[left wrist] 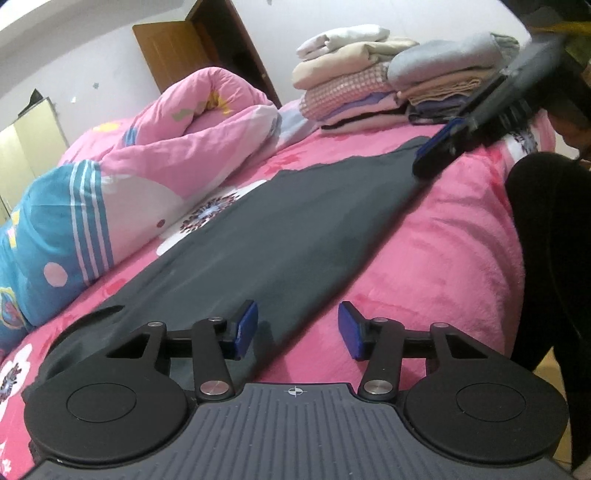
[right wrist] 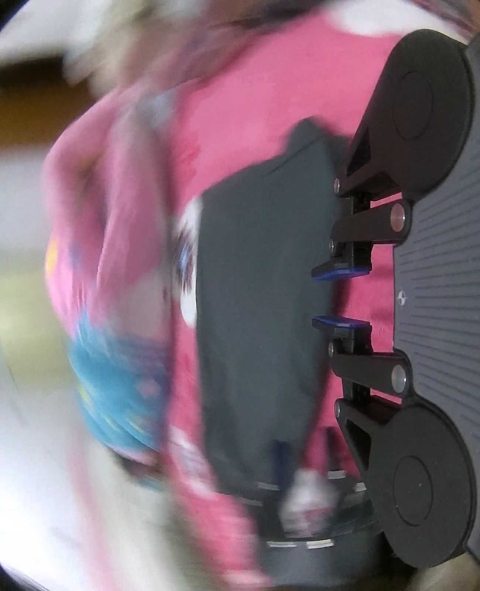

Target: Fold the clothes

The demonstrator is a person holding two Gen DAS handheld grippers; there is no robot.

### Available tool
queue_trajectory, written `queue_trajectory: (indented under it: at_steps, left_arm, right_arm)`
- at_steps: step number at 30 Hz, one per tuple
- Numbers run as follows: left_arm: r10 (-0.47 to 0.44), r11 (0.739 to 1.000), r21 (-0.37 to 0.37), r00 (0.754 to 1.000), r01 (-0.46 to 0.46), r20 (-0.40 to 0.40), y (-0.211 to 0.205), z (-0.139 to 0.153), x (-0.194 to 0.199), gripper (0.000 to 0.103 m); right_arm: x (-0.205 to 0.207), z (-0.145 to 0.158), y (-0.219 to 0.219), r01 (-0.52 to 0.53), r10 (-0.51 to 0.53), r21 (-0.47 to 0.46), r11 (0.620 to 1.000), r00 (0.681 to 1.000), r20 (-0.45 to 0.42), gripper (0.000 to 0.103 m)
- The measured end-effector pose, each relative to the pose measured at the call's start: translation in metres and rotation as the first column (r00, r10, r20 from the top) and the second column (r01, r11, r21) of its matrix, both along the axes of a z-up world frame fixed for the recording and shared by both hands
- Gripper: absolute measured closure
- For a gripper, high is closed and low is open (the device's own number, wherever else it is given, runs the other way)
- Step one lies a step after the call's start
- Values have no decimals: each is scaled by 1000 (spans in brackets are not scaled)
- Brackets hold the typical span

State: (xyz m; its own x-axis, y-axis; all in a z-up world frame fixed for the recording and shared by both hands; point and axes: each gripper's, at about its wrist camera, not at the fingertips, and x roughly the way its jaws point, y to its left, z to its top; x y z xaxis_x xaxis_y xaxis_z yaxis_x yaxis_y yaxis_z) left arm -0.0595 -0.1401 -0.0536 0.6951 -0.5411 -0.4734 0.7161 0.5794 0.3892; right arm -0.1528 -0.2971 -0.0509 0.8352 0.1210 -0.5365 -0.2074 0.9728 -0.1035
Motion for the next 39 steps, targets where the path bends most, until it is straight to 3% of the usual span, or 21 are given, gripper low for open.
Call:
queue_trajectory:
  at_steps: [1,3,5,7,11,15,18,19,20,23,26,29,32,36,38,39]
  left_arm:
    - [2,1000,-3,1000,-2,1,0,0,1,54]
    - [16,1000,-21,1000,-16,-9,0,1,4,64]
    - [33,998,-48,999,-35,-33,2,2,10,82]
    - [52,995,-84,996,-58,-74,6,4,18,91]
    - [54,982,-166,982,-85,-181,17,11,36,97]
    - [34,968,-229,956,-104,-291,26,17,54,99]
    - [13,960,-258,938,-109,-347,30,21,65,100]
    - [5,958,-266,932,-108,-361,32,21,68,100]
    - [-4,956,-273,927,-107,-375,33,22,71,100]
    - [-29,949,-296,909,-105,-415,37,25,79,98]
    - [-56,942,-319,890,-103,-453,41,27,88,94]
    - [-83,944,-319,877,-82,-473,41,28,92,81]
    - [-81,955,-289,880,-65,-468,36,25,93,71]
    - [-48,967,-245,885,-76,-464,28,19,100,75]
    - [-23,964,-241,869,-111,-494,27,16,111,87]
    - [-15,961,-244,856,-130,-516,28,16,117,89]
  right_arm:
    - [0,-2,13,-54,55,-84,995,998,10,80]
    - [-1,-8,40,-158,167,-249,955,986,15,80]
    - [-3,-14,63,-240,264,-395,887,965,6,70]
    - [-6,-21,81,-294,337,-511,808,942,-9,64]
    - [-3,-30,98,-314,387,-631,709,922,-24,61]
    - [10,-35,104,-299,387,-693,656,921,-31,61]
    - [23,-35,100,-321,378,-695,643,923,-76,71]
    - [29,-31,96,-329,367,-664,672,926,-87,86]
    - [36,-26,91,-334,355,-623,707,930,-97,93]
    - [62,-5,66,-351,325,-431,831,936,-136,96]
    - [87,15,41,-356,321,-250,901,932,-171,97]
    - [114,20,19,-365,338,-89,927,913,-230,97]
    - [143,19,-1,-352,358,76,933,885,-297,97]
    - [172,7,-29,-271,365,280,921,850,-379,96]
    - [183,3,-42,-207,349,358,910,850,-396,87]
    - [186,3,-48,-181,334,379,908,857,-391,83]
